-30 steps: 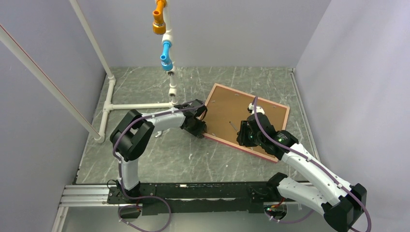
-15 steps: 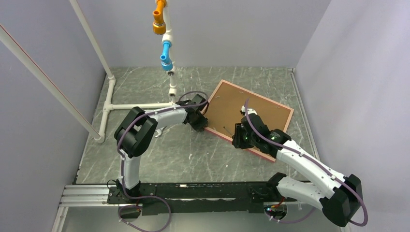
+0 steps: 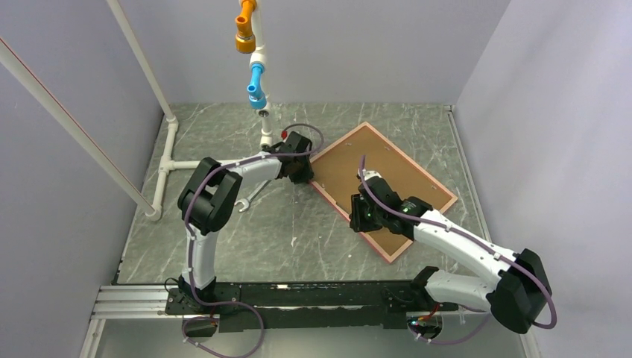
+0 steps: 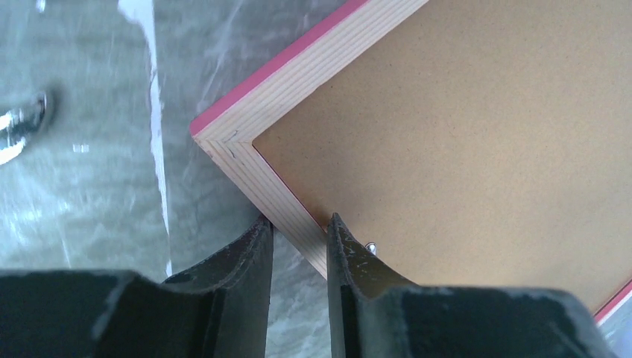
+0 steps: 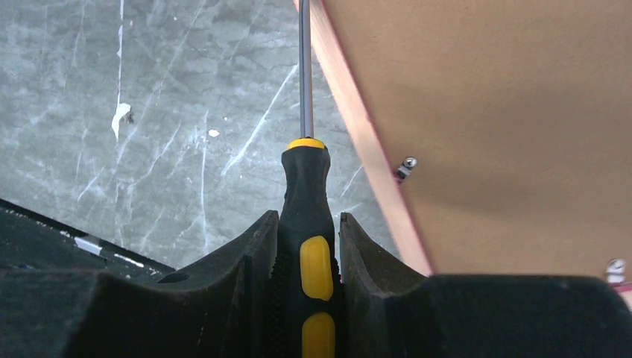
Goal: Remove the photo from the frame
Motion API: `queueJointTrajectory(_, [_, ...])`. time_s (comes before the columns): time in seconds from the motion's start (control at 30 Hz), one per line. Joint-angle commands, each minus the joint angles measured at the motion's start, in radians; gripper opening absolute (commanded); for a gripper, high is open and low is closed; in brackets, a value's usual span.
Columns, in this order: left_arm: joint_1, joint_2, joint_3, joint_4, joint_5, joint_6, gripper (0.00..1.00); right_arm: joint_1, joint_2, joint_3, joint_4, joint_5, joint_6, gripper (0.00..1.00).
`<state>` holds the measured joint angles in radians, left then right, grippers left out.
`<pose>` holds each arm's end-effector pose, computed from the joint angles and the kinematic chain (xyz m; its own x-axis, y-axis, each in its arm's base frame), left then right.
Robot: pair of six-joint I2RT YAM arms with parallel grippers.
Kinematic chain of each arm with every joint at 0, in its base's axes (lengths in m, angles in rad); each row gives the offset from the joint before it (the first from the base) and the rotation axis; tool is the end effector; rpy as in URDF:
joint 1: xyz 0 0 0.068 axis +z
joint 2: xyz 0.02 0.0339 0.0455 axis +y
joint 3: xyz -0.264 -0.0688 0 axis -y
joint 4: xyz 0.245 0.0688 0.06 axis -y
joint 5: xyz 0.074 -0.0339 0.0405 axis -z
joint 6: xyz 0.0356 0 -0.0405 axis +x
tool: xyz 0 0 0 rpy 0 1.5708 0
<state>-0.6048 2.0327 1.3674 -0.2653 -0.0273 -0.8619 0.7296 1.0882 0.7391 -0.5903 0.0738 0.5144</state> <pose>0.3567 -0.2453 0.1579 -0.8507 -0.3344 -0.4055 -0.1395 0.8875 -0.4392 0.1604 0.1399 0.2315 -0.8350 -0.0884 -0.5432 -0.2544 0.9372 0.2386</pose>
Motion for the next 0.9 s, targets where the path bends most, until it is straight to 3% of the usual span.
queueJointTrajectory(0.0, [0.017,0.082,0.013,-0.047,0.039,0.294,0.00,0.003,0.038,0.038,0.079,0.025,-0.021,0.00])
queueJointTrajectory(0.53, [0.036,0.052,-0.059,0.051,0.128,0.391,0.00,0.004,0.215,0.101,0.232,0.033,-0.060,0.00])
queueJointTrajectory(0.87, [0.036,0.034,-0.095,0.068,0.120,0.354,0.00,0.003,0.269,0.228,0.170,0.091,-0.029,0.00])
